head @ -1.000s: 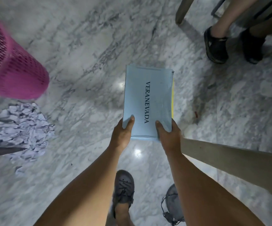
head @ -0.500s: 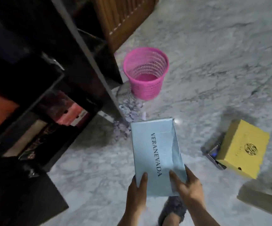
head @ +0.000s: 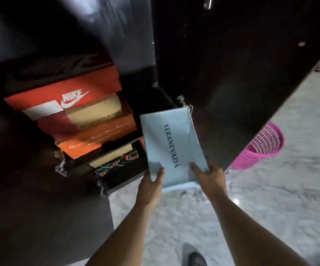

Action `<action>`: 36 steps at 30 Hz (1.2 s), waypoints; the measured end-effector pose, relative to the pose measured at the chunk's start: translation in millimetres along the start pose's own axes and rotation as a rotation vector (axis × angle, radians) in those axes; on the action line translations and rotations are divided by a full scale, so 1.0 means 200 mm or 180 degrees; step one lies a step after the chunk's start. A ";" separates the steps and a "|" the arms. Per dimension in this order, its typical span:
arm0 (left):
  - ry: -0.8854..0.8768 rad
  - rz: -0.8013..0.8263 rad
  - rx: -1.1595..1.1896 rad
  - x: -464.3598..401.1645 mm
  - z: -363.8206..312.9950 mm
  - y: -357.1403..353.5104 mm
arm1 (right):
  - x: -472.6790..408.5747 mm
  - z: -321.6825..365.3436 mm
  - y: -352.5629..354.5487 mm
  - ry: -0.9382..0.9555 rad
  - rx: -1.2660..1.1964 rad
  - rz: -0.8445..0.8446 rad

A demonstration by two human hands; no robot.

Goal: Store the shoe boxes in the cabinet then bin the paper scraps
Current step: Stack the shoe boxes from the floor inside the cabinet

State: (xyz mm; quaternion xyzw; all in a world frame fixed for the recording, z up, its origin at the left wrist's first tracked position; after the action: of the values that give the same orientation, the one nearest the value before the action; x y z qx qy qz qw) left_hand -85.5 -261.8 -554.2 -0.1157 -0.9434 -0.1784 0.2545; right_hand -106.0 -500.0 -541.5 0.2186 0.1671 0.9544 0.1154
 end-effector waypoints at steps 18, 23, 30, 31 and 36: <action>-0.0287 -0.0915 0.0593 -1.10 -0.26 0.28 | -1.35 0.46 -0.46 0.0818 -0.0270 0.0251; -0.0130 -0.1059 0.1010 -1.23 -0.29 0.30 | -1.54 0.53 -0.57 0.0760 -0.0055 0.0359; -0.0391 -0.1289 0.0761 -1.29 -0.30 0.32 | -1.63 0.51 -0.59 0.0749 0.0198 0.0395; -0.0350 -0.1288 0.0735 -1.30 -0.30 0.32 | -1.64 0.53 -0.59 0.0740 0.0224 0.0446; -0.0438 -0.1428 0.1129 -1.14 -0.33 0.35 | -1.41 0.52 -0.47 0.0595 0.0096 0.0116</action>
State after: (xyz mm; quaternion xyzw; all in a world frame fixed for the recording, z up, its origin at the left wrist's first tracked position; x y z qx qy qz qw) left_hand 156.8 -253.7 -600.1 0.1302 -0.9769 -0.0543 0.1604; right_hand 201.9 -468.5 -594.5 0.1333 0.1875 0.9700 0.0786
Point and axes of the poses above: each hand's wrist, its own x-axis away from the middle knuckle, its own y-axis out of the back of the hand, z = x × y, the point moved 8 cm from there along -x, towards the middle knuckle, and after that the axes turned 14 degrees about z, right-handed, at the moved point
